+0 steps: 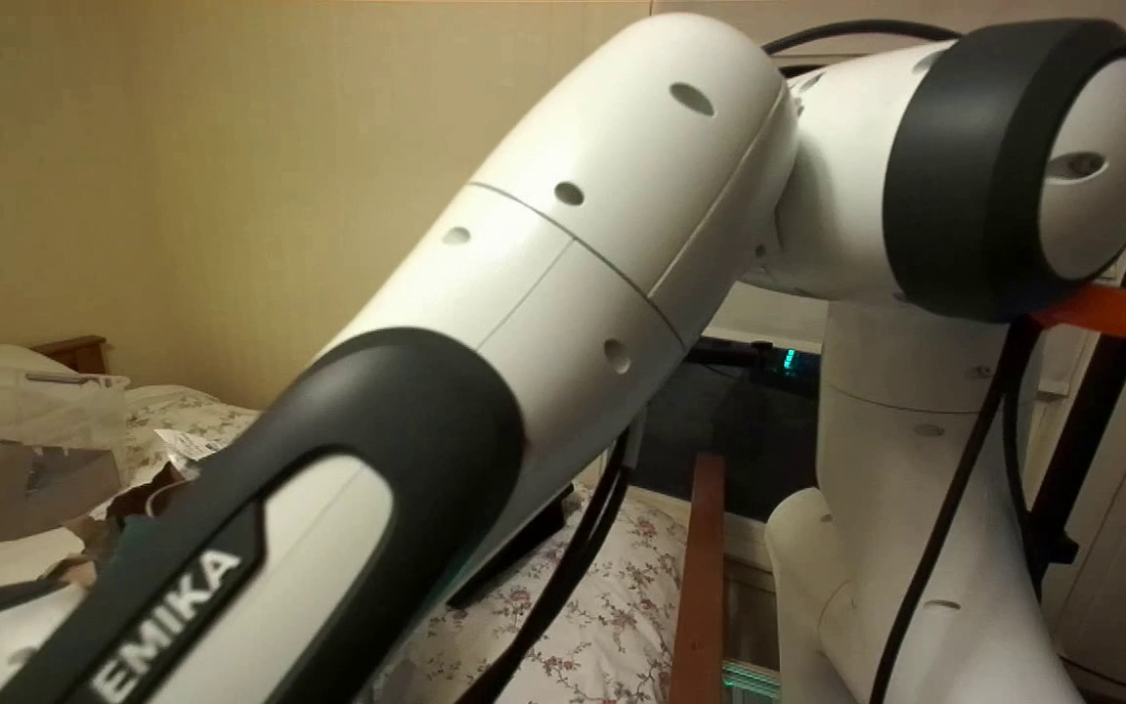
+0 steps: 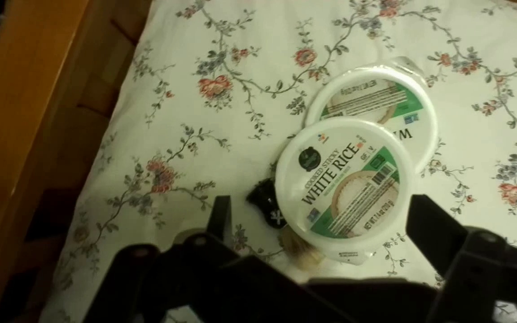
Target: Move the lid to the left.
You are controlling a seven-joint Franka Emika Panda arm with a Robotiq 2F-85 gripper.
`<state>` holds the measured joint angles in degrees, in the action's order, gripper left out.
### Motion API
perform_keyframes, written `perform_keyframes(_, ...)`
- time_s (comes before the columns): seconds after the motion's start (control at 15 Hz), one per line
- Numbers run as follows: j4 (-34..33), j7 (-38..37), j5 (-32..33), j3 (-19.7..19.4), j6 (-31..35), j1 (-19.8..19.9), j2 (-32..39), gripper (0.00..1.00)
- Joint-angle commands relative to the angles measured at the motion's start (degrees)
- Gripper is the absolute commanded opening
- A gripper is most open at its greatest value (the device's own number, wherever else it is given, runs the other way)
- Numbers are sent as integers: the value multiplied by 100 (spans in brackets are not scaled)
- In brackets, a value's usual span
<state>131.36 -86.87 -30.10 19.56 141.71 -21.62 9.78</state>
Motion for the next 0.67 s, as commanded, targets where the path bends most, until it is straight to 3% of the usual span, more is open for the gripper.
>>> perform_keyframes(0.0, 618, 830, 383, -70, -656, 197, -1012, 100)
perform_keyframes(0.13, 949, 1355, 593, -178, -688, 311, -1462, 100)
perform_keyframes(0.27, 1374, 2036, 445, -293, -263, 430, -1954, 100)
perform_keyframes(0.53, 1974, 3739, -887, -722, 309, 416, -2698, 100)
perform_keyframes(0.6, 2055, 4184, -1286, -1104, 261, 117, -2879, 100)
